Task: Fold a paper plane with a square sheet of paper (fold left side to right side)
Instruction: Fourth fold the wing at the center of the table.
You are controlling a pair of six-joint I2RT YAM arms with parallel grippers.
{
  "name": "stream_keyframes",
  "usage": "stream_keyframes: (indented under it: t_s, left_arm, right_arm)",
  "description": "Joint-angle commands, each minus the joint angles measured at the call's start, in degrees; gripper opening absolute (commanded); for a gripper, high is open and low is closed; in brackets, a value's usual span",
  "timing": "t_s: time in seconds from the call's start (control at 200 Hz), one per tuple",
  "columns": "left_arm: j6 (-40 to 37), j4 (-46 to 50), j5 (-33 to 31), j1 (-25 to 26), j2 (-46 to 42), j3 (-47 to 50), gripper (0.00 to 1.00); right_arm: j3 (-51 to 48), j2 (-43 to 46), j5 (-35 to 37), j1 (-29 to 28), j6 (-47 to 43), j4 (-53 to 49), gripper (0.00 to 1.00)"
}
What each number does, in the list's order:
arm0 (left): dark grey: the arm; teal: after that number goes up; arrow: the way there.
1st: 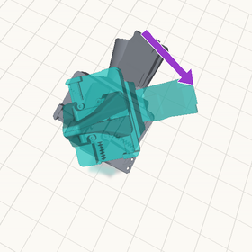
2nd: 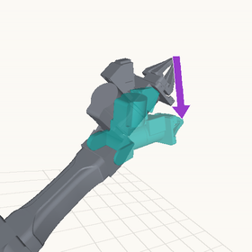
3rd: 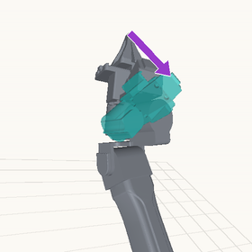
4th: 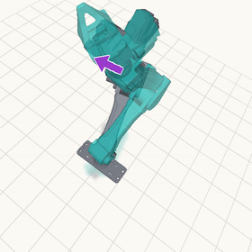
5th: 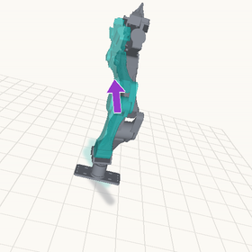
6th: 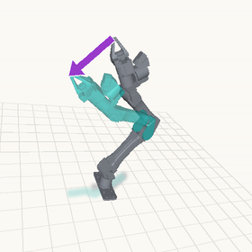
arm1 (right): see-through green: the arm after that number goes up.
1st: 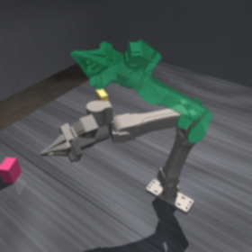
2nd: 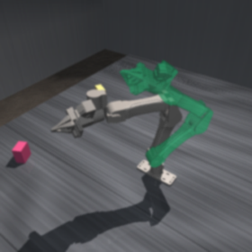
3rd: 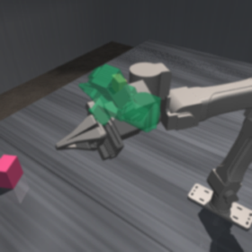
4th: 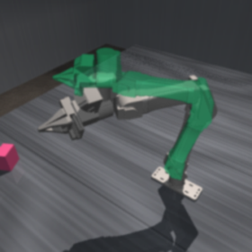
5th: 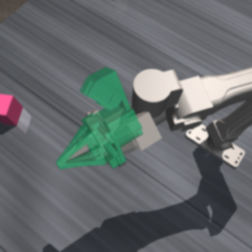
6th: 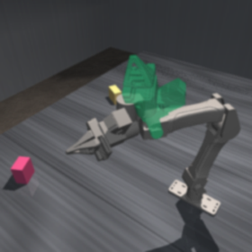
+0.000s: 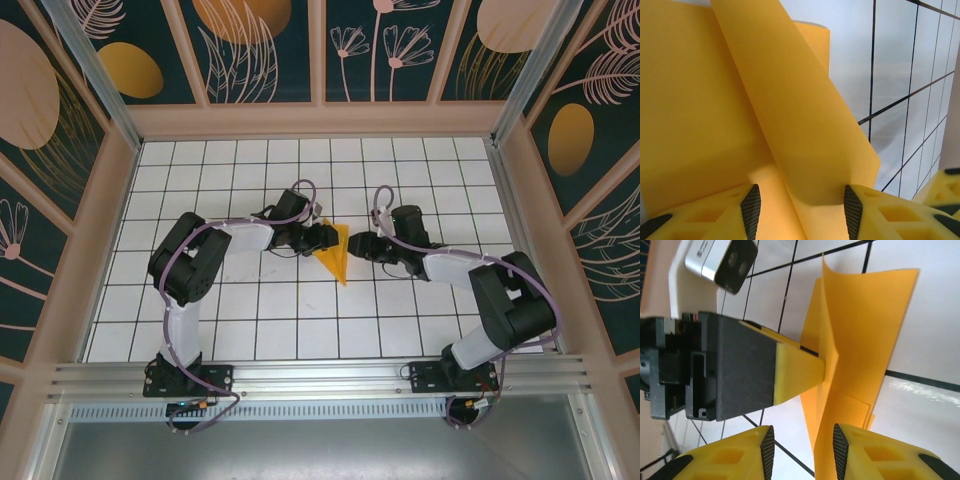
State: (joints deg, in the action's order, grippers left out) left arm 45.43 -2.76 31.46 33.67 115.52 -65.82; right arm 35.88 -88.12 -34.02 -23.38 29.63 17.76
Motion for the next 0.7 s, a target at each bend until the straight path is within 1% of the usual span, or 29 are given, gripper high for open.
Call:
stream_keyframes:
  t_s: [0.0, 0.08, 0.265, 0.515, 0.586, 0.696]
  left_arm:
    - [-1.88, 3.12, -3.43, 0.25, 3.12, 0.43, 0.51]
    - [-2.01, 3.13, -3.45, 0.32, 3.04, 0.43, 0.5]
    - [-1.91, 3.14, -3.62, 0.34, 2.86, 0.56, 0.51]
    - [-2.01, 3.29, -3.86, 0.45, 2.51, 0.6, 0.5]
    - [-1.98, 3.3, -3.92, 0.47, 2.5, 0.61, 0.5]
    - [-2.01, 3.3, -3.86, 0.48, 2.53, 0.61, 0.5]
  right_arm:
    - [3.18, -3.6, -6.65, 2.21, 2.38, 3.22, 0.39]
    - [5.81, -7.15, -8.28, 2.73, 2.82, 3.69, 0.38]
    - [9.49, -13.27, -9.0, 2.95, 3.81, 4.36, 0.34]
    - [10.17, -15.81, -9.66, 2.85, 4.12, 5.05, 0.28]
    - [10.14, -16.16, -9.82, 2.75, 4.04, 5.17, 0.25]
    - [10.3, -16.53, -9.9, 2.78, 3.86, 5.01, 0.18]
